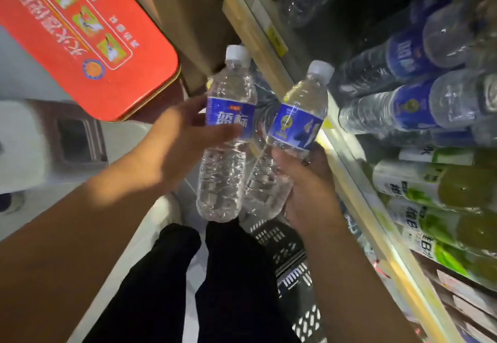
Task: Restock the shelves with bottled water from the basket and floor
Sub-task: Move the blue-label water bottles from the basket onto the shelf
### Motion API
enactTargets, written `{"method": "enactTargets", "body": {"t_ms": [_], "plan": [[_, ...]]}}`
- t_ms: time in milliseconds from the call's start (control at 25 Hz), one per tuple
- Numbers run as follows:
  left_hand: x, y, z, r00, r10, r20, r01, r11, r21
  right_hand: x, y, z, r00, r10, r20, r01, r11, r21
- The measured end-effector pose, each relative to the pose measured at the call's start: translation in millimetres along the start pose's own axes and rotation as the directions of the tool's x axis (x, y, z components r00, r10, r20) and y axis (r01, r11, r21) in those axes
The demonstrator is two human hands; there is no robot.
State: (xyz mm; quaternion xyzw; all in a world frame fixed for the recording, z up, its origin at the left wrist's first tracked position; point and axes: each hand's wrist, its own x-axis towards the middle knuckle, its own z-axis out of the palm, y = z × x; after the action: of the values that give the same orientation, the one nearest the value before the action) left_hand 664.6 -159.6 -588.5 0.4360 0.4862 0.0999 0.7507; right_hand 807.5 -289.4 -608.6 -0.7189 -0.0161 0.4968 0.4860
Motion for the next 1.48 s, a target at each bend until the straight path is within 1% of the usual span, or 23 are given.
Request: {"method": "enactTargets", "body": {"t_ms": [120, 200, 240, 360, 520, 640, 760, 800, 880, 960, 1080, 1200, 1240, 1320, 1480], "plan": [[17, 14, 18, 0.992, 0.119, 0.052, -0.125, 0.984, 0.13, 15, -10, -8, 0.996, -0.057, -0.072, 0.065, 0.992, 0.105], [26, 23, 30, 0.985, 0.141, 0.1, -0.16, 0.961, 0.224, 19, -14, -16, 0.99, -0.081, -0.113, 0.102, 0.975, 0.197], [32, 27, 37, 0.983, 0.144, 0.116, -0.169, 0.955, 0.245, 19, -13, -21, 0.984, -0.103, -0.142, 0.133, 0.967, 0.219], [43, 31, 51, 0.974, 0.148, 0.173, -0.187, 0.953, 0.24, 11, -13, -29, 0.962, -0.165, -0.218, 0.207, 0.961, 0.182], [47, 35, 67, 0.96, 0.168, 0.222, -0.242, 0.899, 0.365, -8, -8, -37, 0.955, -0.163, -0.25, 0.214, 0.957, 0.196], [48, 35, 75, 0.961, 0.169, 0.217, -0.249, 0.871, 0.424, -22, -3, -39, 0.935, -0.196, -0.296, 0.259, 0.947, 0.19], [46, 32, 80, 0.955, 0.17, 0.244, -0.263, 0.866, 0.425, -36, 1, -38, 0.87, -0.195, -0.452, 0.271, 0.957, 0.107], [45, 31, 82, 0.952, 0.169, 0.254, -0.264, 0.876, 0.404, -40, 3, -37, 0.841, -0.205, -0.5, 0.278, 0.958, 0.075], [42, 27, 84, 0.951, 0.162, 0.262, -0.251, 0.9, 0.355, -44, 4, -37, 0.783, -0.232, -0.577, 0.329, 0.942, 0.068], [39, 23, 90, 0.954, 0.158, 0.254, -0.239, 0.913, 0.33, -43, -2, -39, 0.726, -0.266, -0.634, 0.38, 0.924, 0.047], [32, 22, 95, 0.956, 0.161, 0.247, -0.232, 0.927, 0.293, -37, -16, -42, 0.627, -0.336, -0.703, 0.437, 0.898, -0.04], [29, 20, 99, 0.954, 0.15, 0.261, -0.22, 0.939, 0.264, -27, -27, -47, 0.543, -0.357, -0.76, 0.464, 0.882, -0.082], [27, 21, 100, 0.954, 0.142, 0.264, -0.209, 0.947, 0.244, -25, -29, -47, 0.525, -0.364, -0.77, 0.459, 0.882, -0.104], [25, 20, 100, 0.951, 0.14, 0.276, -0.204, 0.954, 0.219, -22, -26, -45, 0.514, -0.356, -0.78, 0.446, 0.888, -0.111], [24, 21, 99, 0.951, 0.136, 0.279, -0.206, 0.95, 0.237, -22, -31, -50, 0.48, -0.347, -0.806, 0.479, 0.873, -0.09]]}}
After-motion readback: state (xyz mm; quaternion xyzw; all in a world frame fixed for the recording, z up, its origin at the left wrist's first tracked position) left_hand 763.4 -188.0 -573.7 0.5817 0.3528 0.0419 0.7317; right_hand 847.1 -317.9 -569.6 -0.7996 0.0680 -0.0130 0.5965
